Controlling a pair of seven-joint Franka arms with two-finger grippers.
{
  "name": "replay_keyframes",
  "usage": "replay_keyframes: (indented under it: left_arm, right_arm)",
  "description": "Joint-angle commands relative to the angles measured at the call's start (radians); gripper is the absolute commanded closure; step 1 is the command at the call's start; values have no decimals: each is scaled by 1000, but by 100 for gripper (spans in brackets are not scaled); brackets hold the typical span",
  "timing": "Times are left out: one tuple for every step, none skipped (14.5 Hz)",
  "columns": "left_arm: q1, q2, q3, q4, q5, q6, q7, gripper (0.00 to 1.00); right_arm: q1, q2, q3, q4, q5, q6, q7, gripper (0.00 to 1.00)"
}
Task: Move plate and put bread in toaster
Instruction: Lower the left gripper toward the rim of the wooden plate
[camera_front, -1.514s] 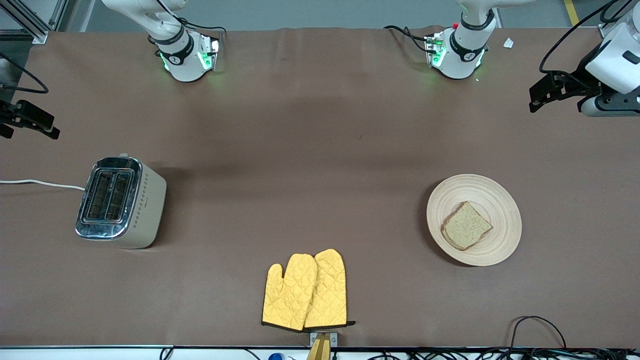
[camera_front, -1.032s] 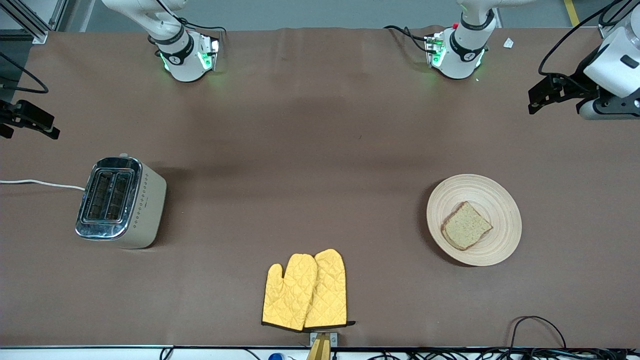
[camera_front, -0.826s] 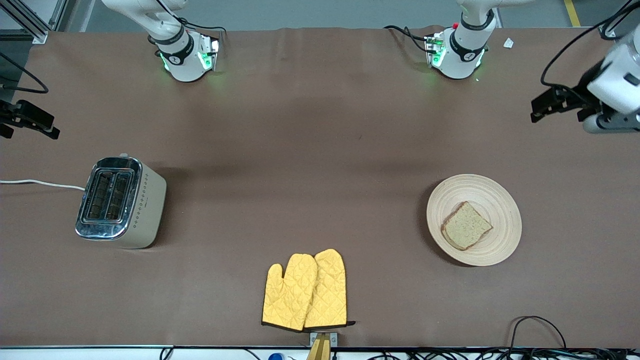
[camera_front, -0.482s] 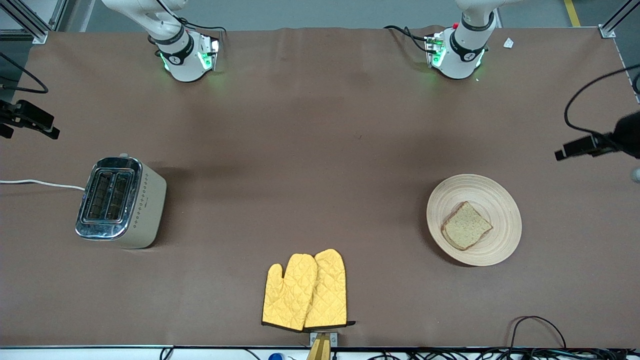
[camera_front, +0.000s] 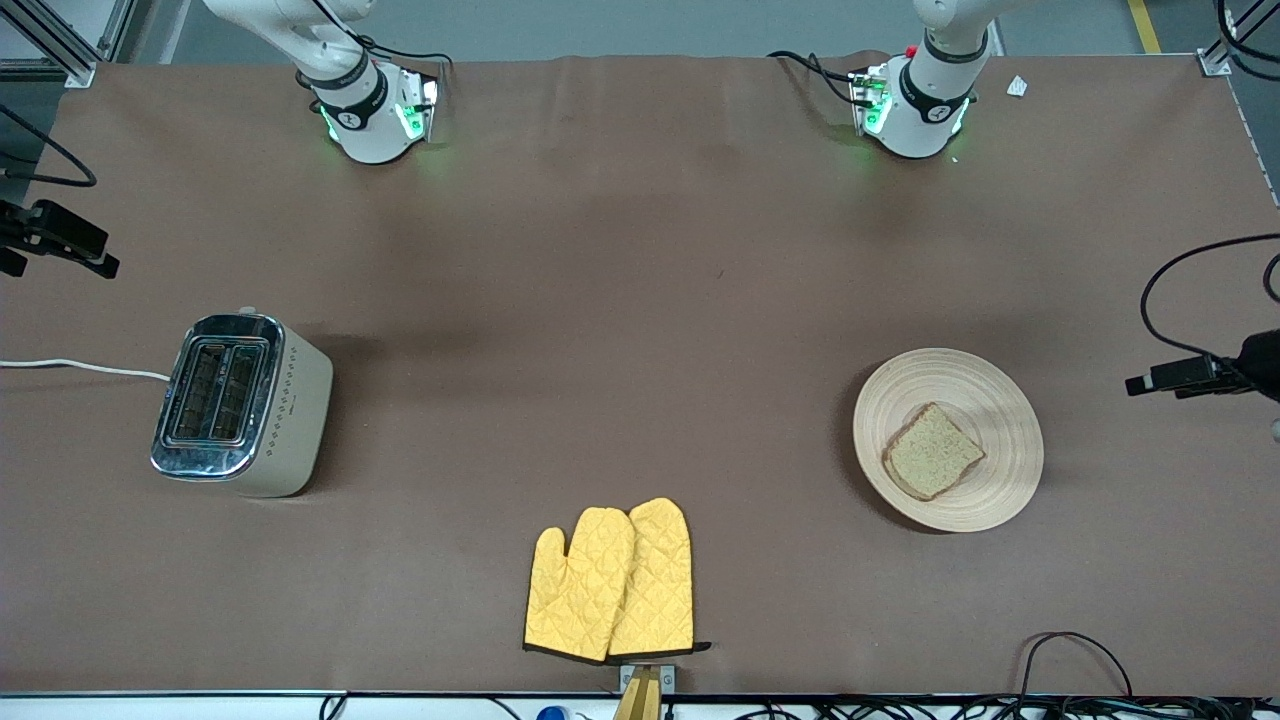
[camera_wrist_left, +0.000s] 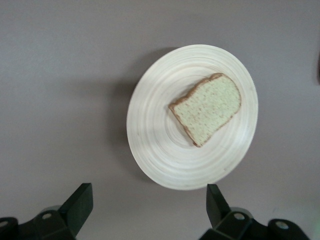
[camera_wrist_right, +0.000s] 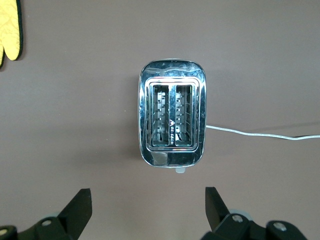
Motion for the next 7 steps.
replay_keyframes:
  left_arm:
    - [29, 86, -7, 4, -71, 52, 123, 0]
    - [41, 120, -7, 5, -103, 64, 152, 0]
    - [46, 154, -7, 8, -138, 70, 175, 0]
    - [46, 189, -7, 13, -175, 78, 201, 0]
    - [46, 214, -7, 15, -203, 95, 223, 1]
    - [46, 240, -7, 15, -220, 115, 231, 3]
    - [47, 258, -7, 15, -231, 120, 231, 8]
  right_arm:
    - [7, -21, -2, -16, -11, -4, 17, 0]
    - [7, -21, -2, -16, -11, -4, 17, 0]
    - [7, -21, -2, -16, -11, -4, 17, 0]
    - [7, -21, -2, -16, -11, -4, 17, 0]
    - [7, -21, -2, -16, -11, -4, 17, 0]
    - [7, -21, -2, -16, -11, -5, 17, 0]
    - [7, -21, -2, -16, -11, -5, 17, 0]
